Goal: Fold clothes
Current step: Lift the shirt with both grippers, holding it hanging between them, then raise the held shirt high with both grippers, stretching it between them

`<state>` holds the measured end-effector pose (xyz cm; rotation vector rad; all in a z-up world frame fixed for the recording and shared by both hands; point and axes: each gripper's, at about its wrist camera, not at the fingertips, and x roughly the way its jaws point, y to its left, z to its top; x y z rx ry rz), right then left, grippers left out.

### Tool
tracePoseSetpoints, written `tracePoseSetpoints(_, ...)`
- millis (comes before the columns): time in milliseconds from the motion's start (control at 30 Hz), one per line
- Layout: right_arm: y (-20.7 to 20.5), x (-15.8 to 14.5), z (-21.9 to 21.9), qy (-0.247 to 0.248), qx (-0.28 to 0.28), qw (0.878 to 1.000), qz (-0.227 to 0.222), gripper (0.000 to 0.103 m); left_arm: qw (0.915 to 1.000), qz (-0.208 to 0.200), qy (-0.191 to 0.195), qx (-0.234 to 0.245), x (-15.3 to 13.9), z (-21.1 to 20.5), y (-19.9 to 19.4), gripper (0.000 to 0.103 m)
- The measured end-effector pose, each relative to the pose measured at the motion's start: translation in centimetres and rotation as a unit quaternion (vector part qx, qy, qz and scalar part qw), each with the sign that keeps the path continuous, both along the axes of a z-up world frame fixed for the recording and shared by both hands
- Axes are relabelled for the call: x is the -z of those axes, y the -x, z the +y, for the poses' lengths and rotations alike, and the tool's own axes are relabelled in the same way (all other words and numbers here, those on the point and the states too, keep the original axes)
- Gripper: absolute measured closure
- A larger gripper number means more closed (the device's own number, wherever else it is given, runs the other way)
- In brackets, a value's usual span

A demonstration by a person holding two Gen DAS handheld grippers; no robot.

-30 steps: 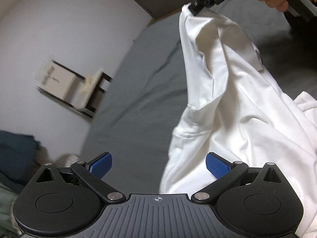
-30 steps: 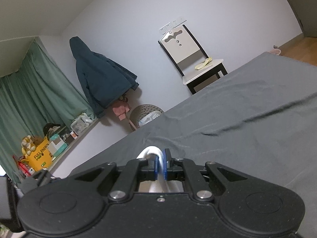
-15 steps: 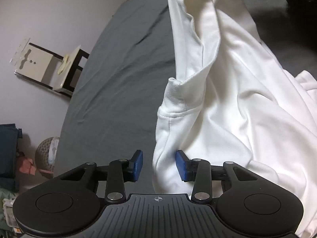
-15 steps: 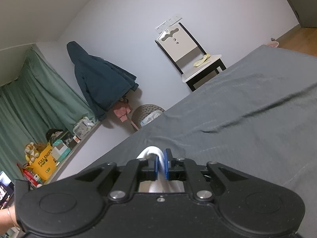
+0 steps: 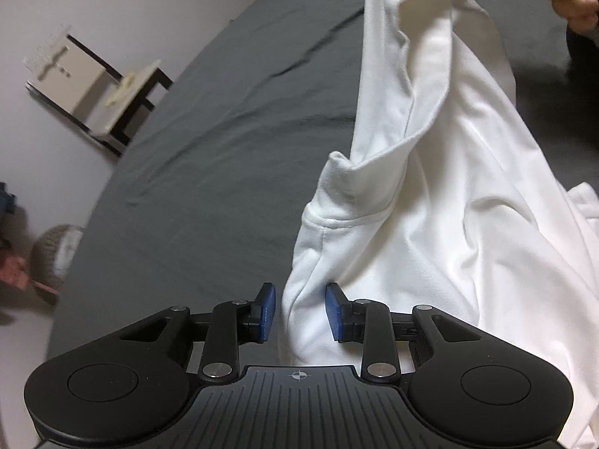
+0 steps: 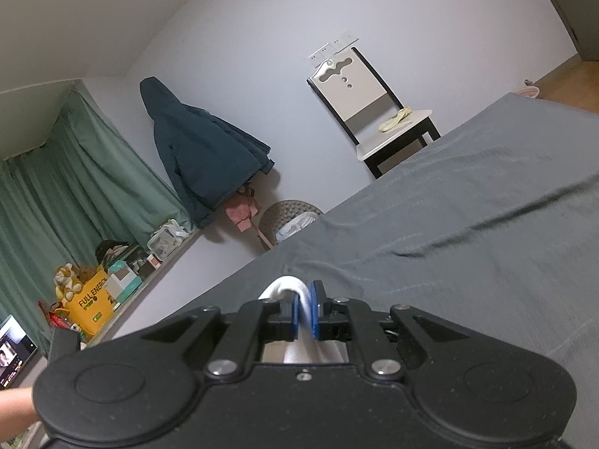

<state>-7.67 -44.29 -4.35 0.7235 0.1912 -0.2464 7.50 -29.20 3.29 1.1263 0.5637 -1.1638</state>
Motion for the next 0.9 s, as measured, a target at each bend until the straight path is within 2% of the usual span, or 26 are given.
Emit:
tracePoseSetpoints(67, -0.1, 0.0, 0.2, 0.002, 0.000, 1.000, 0.001, 0.095, 0.9997, 0.025, -0.006, 0.001, 0.2, 0.0, -0.9, 0.072)
tracePoseSetpoints(200, -0.4, 0.3, 0.0, -0.005, 0.005, 1.000, 0.005, 0.095, 0.9991, 0.037, -0.014, 0.013, 0.6, 0.3, -0.9, 0.072)
tracePoseSetpoints(233, -0.4, 0.4, 0.0, -0.005, 0.007, 1.000, 0.006, 0.095, 0.9993, 0.032, -0.012, 0.014, 0.7, 0.5, -0.8, 0.079)
tracePoseSetpoints(267, -0.5, 0.5, -0.1, -0.006, 0.008, 1.000, 0.007, 0.095, 0.9995, 0.027, -0.011, 0.014, 0.8, 0.6, -0.8, 0.092)
tracePoseSetpoints(300, -0.5, 0.5, -0.1, -0.007, 0.009, 1.000, 0.007, 0.095, 0.9997, 0.024, -0.006, 0.007, 0.8, 0.6, -1.0, 0.093)
tracePoseSetpoints(367, -0.6, 0.7, -0.2, -0.008, 0.010, 1.000, 0.009, 0.095, 0.9994, 0.022, 0.021, -0.015, 0.5, 1.5, -0.8, 0.098)
tracePoseSetpoints(433, -0.7, 0.7, -0.2, -0.007, 0.010, 1.000, 0.010, 0.095, 0.9967, 0.025, 0.064, -0.044, 0.0, 3.0, -0.2, 0.099)
tracePoseSetpoints(533, -0.5, 0.4, 0.3, 0.003, 0.007, 1.000, 0.005, 0.095, 0.9867, 0.008, 0.136, -0.089, -1.0, 5.4, 1.6, 0.100)
tracePoseSetpoints(567, -0.4, 0.2, 0.6, 0.011, 0.007, 1.000, 0.002, 0.095, 0.9807, -0.006, 0.164, -0.107, -1.5, 6.2, 2.4, 0.101)
tracePoseSetpoints(600, -0.2, -0.1, 1.0, 0.022, 0.008, 1.000, -0.001, 0.095, 0.9712, -0.036, 0.196, -0.131, -2.3, 7.2, 3.7, 0.101)
tracePoseSetpoints(700, 0.6, -1.4, 2.4, 0.071, 0.010, 0.997, -0.015, 0.096, 0.9346, -0.129, 0.268, -0.195, -5.0, 10.0, 7.8, 0.101)
tracePoseSetpoints(733, 0.9, -2.2, 3.3, 0.098, 0.008, 0.995, -0.021, 0.097, 0.9187, -0.172, 0.285, -0.212, -6.1, 10.9, 9.4, 0.101)
tracePoseSetpoints(767, 1.2, -3.1, 4.4, 0.129, 0.005, 0.991, -0.027, 0.097, 0.9066, -0.204, 0.295, -0.222, -7.2, 11.9, 10.9, 0.100)
tracePoseSetpoints(833, 1.8, -5.1, 7.1, 0.202, 0.000, 0.979, -0.040, 0.097, 0.8787, -0.267, 0.314, -0.241, -9.4, 13.9, 13.7, 0.100)
tracePoseSetpoints(900, 3.1, -7.6, 9.8, 0.249, -0.003, 0.966, -0.067, 0.097, 0.8563, -0.319, 0.325, -0.245, -11.9, 15.5, 15.9, 0.100)
